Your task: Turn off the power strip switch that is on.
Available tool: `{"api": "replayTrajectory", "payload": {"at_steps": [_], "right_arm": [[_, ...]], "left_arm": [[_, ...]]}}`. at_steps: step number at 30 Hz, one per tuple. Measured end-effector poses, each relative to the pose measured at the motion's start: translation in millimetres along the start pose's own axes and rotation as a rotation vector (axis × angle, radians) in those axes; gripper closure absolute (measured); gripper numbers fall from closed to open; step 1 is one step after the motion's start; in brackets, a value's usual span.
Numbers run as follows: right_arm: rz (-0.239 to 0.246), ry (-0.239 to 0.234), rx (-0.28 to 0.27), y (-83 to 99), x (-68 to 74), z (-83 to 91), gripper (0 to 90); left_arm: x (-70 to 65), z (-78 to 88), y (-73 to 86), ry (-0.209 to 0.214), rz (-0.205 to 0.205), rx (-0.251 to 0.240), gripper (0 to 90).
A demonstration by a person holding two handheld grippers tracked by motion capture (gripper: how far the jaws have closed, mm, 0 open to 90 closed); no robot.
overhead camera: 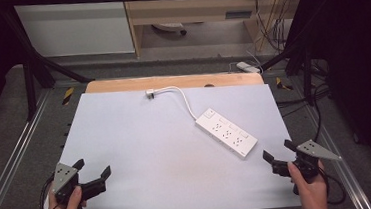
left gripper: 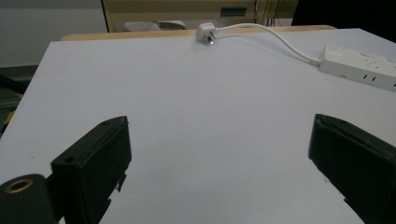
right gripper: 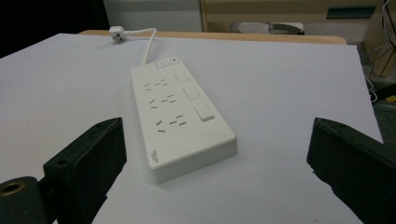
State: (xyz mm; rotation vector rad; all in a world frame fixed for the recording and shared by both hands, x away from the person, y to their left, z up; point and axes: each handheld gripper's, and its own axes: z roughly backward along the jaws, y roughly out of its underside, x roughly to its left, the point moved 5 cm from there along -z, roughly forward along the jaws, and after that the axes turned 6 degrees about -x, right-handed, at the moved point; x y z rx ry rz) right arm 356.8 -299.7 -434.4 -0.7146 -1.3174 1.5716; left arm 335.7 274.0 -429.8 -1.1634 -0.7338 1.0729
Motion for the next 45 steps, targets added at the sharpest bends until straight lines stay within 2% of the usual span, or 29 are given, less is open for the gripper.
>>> {"api": "replayTrajectory", "payload": {"at_steps": [10, 13, 21, 24, 26, 30, 36, 41, 45], "right_arm": [[-0.008, -0.011, -0.008, -4.2, 7.8, 1.8, 2.5], [0.002, -0.021, -0.007, -6.3, 14.4, 2.5, 2.5], [0.011, -0.011, -0.037, -21.7, 26.2, 0.3, 2.7], [0.032, -0.009, -0.031, -25.4, 28.9, -2.8, 3.4], [0.026, -0.018, -0.027, -28.0, 29.2, -4.7, 3.8], [0.013, -0.004, -0.013, -32.9, 24.6, -7.0, 5.7], [0.020, 0.006, -0.005, -39.1, 18.1, -13.6, 5.1], [0.029, 0.020, 0.021, -47.7, 13.2, -20.6, 3.8], [0.025, 0.007, 0.022, -51.8, 11.8, -23.5, 3.9]], "left_arm": [[-0.4, -0.1, 0.7, 0.002, 0.009, 0.002, 6.3], [-3.1, -2.0, 1.2, 0.012, 0.006, 0.005, 6.8], [-4.2, -2.6, 2.0, 0.017, -0.001, 0.011, 5.9], [-5.1, -2.9, 2.2, 0.021, 0.003, 0.011, 5.8], [-5.5, -2.8, 2.4, 0.027, -0.001, 0.014, 5.8], [-5.0, -2.8, 2.9, 0.026, 0.000, 0.017, 5.8], [-5.1, -3.0, 3.2, 0.025, -0.002, 0.019, 5.8], [-5.6, -3.7, 4.1, 0.030, -0.005, 0.027, 5.8], [-5.5, -3.1, 4.1, 0.031, -0.006, 0.027, 5.8]]}}
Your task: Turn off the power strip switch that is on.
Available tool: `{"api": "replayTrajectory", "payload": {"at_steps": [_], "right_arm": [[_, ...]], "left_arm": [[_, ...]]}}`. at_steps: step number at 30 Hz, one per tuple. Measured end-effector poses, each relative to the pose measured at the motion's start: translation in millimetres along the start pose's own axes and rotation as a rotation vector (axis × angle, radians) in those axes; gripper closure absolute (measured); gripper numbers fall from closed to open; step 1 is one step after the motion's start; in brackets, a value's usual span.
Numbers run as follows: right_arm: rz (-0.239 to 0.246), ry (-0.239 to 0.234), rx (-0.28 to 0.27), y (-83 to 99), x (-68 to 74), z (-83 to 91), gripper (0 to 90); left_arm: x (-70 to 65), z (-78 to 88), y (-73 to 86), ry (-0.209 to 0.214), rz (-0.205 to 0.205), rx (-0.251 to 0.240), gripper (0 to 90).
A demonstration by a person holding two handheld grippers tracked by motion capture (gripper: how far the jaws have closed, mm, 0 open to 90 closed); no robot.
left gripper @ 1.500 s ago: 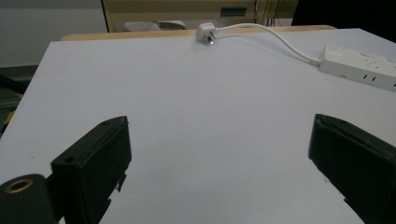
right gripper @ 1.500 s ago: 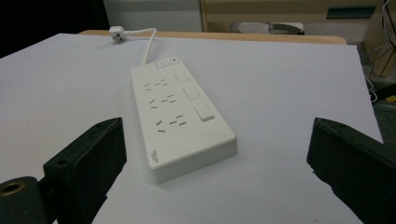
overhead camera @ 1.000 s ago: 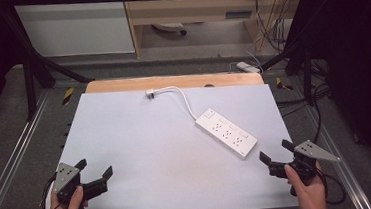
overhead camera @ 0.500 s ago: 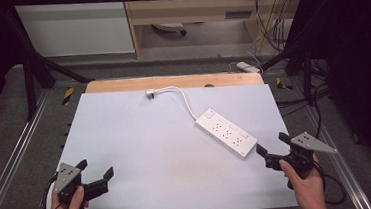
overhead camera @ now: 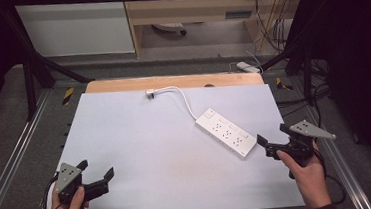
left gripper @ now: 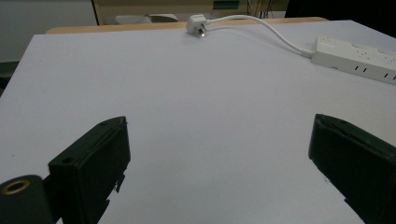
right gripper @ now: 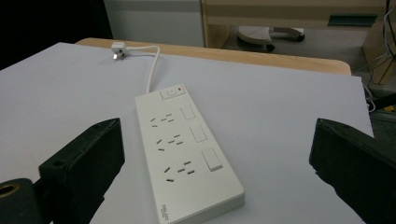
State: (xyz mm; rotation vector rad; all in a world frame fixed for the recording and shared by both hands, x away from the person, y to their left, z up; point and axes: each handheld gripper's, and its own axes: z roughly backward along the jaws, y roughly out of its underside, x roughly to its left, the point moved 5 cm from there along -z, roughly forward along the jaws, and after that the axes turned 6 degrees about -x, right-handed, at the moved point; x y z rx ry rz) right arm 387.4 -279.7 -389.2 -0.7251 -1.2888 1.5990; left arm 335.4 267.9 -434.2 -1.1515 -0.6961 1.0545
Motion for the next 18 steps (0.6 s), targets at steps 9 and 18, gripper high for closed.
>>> {"api": "replayTrajectory", "payload": {"at_steps": [9, 18], "right_arm": [[-0.003, 0.004, 0.011, -8.2, -7.8, -2.5, 15.4], [0.038, 0.013, -0.029, -26.0, -17.7, -0.9, 46.8]], "left_arm": [[0.1, 0.0, -0.1, 0.001, 0.003, -0.004, 5.7], [0.2, 0.0, 0.0, 0.002, 0.002, -0.002, 5.7]]}}
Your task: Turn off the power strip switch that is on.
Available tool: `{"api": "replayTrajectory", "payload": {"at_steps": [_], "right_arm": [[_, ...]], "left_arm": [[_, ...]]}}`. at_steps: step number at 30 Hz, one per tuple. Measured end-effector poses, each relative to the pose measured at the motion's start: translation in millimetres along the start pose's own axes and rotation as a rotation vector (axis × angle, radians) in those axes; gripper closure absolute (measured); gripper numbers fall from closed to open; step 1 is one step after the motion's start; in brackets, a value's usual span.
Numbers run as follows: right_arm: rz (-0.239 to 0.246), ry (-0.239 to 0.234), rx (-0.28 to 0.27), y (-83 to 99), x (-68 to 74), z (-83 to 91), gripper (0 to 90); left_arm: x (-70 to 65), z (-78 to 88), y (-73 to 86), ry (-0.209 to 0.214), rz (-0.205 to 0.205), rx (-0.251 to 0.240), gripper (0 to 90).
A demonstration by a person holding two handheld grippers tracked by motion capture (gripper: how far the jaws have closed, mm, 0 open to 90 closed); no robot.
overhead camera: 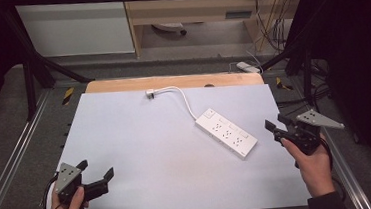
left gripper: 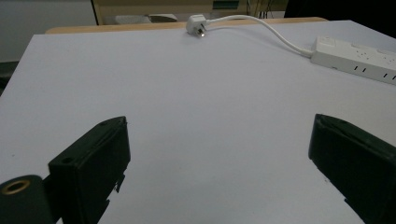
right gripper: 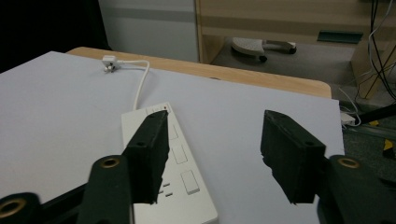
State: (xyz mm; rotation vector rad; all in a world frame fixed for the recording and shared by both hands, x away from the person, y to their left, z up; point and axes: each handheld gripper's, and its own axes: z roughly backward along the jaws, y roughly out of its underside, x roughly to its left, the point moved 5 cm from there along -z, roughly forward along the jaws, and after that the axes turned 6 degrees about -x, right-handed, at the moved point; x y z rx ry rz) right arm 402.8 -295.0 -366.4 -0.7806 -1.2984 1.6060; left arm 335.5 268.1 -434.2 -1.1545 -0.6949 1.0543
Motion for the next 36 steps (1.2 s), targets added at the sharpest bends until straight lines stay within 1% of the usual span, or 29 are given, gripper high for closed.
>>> {"api": "replayTrajectory", "payload": {"at_steps": [1, 2, 3, 4, 5, 6, 7, 9, 10, 11, 12, 13, 15, 17, 18, 21, 26, 27, 29, 31, 32, 34, 36], "right_arm": [[0.005, -0.005, 0.000, -0.8, -0.2, -0.5, 49.3], [0.005, -0.005, 0.000, -0.8, -0.2, -0.5, 49.3], [0.006, -0.012, 0.001, -1.3, 0.1, -1.2, 51.1], [-0.001, -0.031, -0.006, -2.6, 0.5, -2.3, 54.9], [-0.001, -0.031, -0.006, -2.6, 0.5, -2.3, 54.9], [-0.006, -0.037, -0.012, -3.4, 0.9, -2.6, 56.9], [0.003, -0.031, -0.016, -4.5, 0.1, -3.5, 60.5], [0.013, -0.015, -0.020, -5.6, -1.6, -4.2, 64.3], [0.015, -0.013, -0.021, -6.1, -2.4, -4.4, 66.3], [0.015, -0.013, -0.021, -6.1, -2.4, -4.4, 66.3], [0.019, -0.008, -0.024, -7.1, -3.8, -5.0, 69.9], [0.023, -0.008, -0.025, -7.4, -4.4, -5.2, 71.7], [0.024, -0.007, -0.026, -7.7, -4.9, -5.7, 73.3], [0.038, 0.007, -0.007, -6.8, -7.1, -9.2, 79.3], [0.038, 0.007, -0.007, -6.8, -7.1, -9.2, 79.3], [0.045, 0.000, 0.004, -5.4, -7.0, -15.5, 84.3], [0.046, -0.010, 0.009, -4.7, -5.8, -21.2, 87.5], [0.056, -0.013, 0.014, -4.5, -4.8, -24.2, 89.1], [0.060, -0.016, 0.019, -4.5, -4.2, -26.0, 89.8], [0.074, -0.016, 0.030, -4.9, -4.5, -29.7, 90.0], [0.070, -0.019, 0.036, -5.2, -4.2, -31.3, 90.0], [0.077, -0.025, 0.049, -4.7, -3.3, -36.9, 90.0], [0.078, -0.030, 0.052, -4.2, -2.8, -38.8, 90.0]], "left_arm": [[0.1, 0.1, 0.2, 0.000, -0.004, 0.003, 5.8], [0.0, 0.0, 0.3, -0.001, -0.006, 0.003, 5.8], [0.0, 0.0, 0.3, -0.003, -0.009, 0.002, 5.8], [-0.1, 0.1, 0.2, -0.001, -0.010, 0.002, 5.8], [0.0, 0.2, 0.1, -0.002, -0.010, 0.001, 5.8], [0.1, 0.2, 0.1, -0.002, -0.009, 0.001, 5.7], [0.1, 0.1, 0.0, -0.004, -0.005, -0.001, 5.8], [0.5, 0.1, 0.0, -0.004, -0.003, -0.001, 5.8], [0.8, 0.3, 0.1, -0.004, -0.004, 0.002, 5.8], [1.0, 0.3, 0.1, -0.005, -0.005, 0.000, 5.8], [1.0, 0.4, 0.1, -0.005, -0.005, 0.001, 5.8], [1.0, 0.4, 0.1, -0.005, -0.005, 0.002, 5.8], [1.0, 0.4, 0.2, -0.005, -0.004, 0.002, 5.8], [0.9, 0.2, 0.3, -0.006, -0.004, 0.001, 5.8], [0.8, 0.2, 0.4, -0.004, -0.002, 0.002, 5.8], [1.0, 0.2, 0.3, -0.005, -0.003, 0.000, 5.8], [1.9, 0.0, 0.7, -0.008, 0.001, 0.001, 5.8], [2.1, 0.0, 0.8, -0.008, 0.001, 0.002, 5.8], [2.5, 0.2, 0.8, -0.009, 0.000, 0.002, 5.8], [2.6, 0.4, 1.1, -0.009, 0.002, 0.004, 5.8], [2.6, 0.5, 1.2, -0.010, 0.004, 0.004, 5.8], [2.5, 0.6, 1.0, -0.011, 0.005, 0.000, 5.8], [2.3, 0.4, 1.1, -0.008, 0.007, 0.002, 5.8]]}}
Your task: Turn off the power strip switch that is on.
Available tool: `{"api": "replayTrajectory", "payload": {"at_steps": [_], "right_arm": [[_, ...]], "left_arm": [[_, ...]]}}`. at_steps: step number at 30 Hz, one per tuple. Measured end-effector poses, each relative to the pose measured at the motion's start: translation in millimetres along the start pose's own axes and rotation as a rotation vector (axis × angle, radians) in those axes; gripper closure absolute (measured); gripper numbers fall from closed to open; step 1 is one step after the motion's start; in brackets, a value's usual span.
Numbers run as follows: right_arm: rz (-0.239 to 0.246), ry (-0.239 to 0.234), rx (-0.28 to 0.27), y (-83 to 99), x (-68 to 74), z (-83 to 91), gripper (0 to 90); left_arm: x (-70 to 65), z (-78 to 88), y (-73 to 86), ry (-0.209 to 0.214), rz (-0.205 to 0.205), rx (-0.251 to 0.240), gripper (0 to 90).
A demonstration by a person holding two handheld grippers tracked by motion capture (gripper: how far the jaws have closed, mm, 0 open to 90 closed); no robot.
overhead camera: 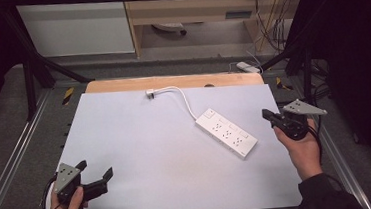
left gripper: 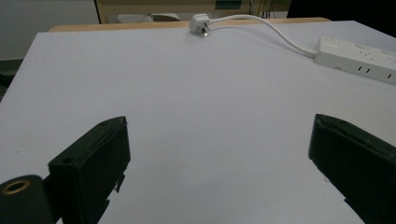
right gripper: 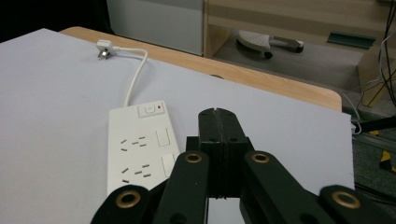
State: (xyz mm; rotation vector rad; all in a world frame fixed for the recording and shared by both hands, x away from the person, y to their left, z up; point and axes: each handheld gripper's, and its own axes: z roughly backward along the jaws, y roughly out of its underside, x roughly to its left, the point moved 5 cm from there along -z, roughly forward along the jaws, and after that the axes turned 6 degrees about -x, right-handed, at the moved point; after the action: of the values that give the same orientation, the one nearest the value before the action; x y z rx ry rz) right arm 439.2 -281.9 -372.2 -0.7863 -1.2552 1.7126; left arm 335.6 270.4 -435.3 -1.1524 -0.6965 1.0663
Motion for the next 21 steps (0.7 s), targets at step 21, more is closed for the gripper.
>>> {"api": "replayTrajectory", "payload": {"at_steps": [21], "right_arm": [[-0.028, -0.018, 0.026, 31.5, 1.0, -33.0, 90.0]], "left_arm": [[1.9, -1.2, 2.6, -0.008, 0.001, 0.008, 5.8]]}}
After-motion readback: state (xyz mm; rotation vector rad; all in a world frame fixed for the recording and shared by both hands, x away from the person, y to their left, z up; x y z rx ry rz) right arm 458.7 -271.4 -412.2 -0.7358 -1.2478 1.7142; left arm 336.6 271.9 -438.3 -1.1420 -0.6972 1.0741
